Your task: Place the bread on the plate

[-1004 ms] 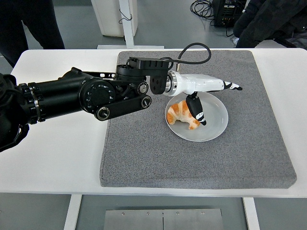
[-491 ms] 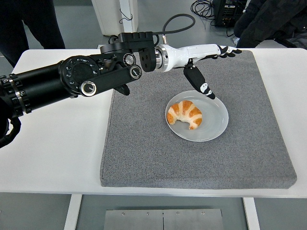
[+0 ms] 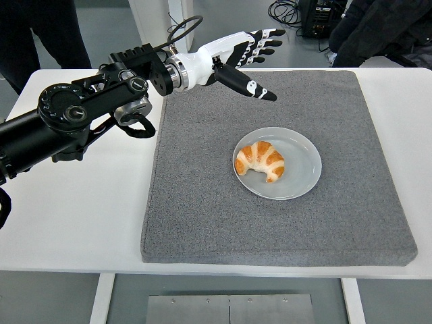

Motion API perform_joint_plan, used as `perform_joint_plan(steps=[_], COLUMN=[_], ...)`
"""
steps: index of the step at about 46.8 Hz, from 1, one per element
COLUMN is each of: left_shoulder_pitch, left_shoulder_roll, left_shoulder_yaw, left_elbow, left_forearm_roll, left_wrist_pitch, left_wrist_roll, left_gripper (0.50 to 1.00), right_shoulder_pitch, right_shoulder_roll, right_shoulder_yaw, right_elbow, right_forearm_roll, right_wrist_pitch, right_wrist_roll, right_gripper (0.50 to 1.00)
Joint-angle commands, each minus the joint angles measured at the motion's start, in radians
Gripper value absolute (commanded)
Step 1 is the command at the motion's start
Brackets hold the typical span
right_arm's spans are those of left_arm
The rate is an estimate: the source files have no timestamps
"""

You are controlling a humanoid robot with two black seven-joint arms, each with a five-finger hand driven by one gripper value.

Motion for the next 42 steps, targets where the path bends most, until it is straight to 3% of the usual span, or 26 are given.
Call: perform_joint_plan(steps=[1,9,28,37,42], left_shoulder_pitch=[0.062,0.144,0.104,0.095,0.092], left_shoulder_roll=[0.002,-0.051,-0.209,-0.212,-0.212], left_shoulder_yaw=[-0.051,-0.212,-0.298,-0.307,-0.309], left_elbow=[0.010,0.125,0.461,0.607,0.635], left_forearm_roll=[-0.031,-0.117,-0.350,-0.481,-0.490], left_wrist_pitch=[-0.001,-0.006,-0.115,-0.121,-0.122], left_wrist_roll=[-0.002,-0.019,-0.069,-0.060,-0.068], left_gripper=[1.000,1.000,1.000,1.000,1.000], right_shoulder_pitch=[0.000,0.000,0.000,0.000,0.008], right_shoulder_roll=[0.000,0.000,0.000,0.000,0.000], right_shoulder_yaw=[0.000,0.000,0.002,0.002,0.000], right_elbow=[0.000,0.002,0.002,0.003,0.003], right_forearm_roll=[0.000,0.000,0.001,0.000,0.000], right_wrist_pitch=[0.000,0.002,0.002,0.002,0.002], right_wrist_roll=[0.000,0.000,0.000,0.000,0.000], right_gripper=[1.000,1.000,1.000,1.000,1.000])
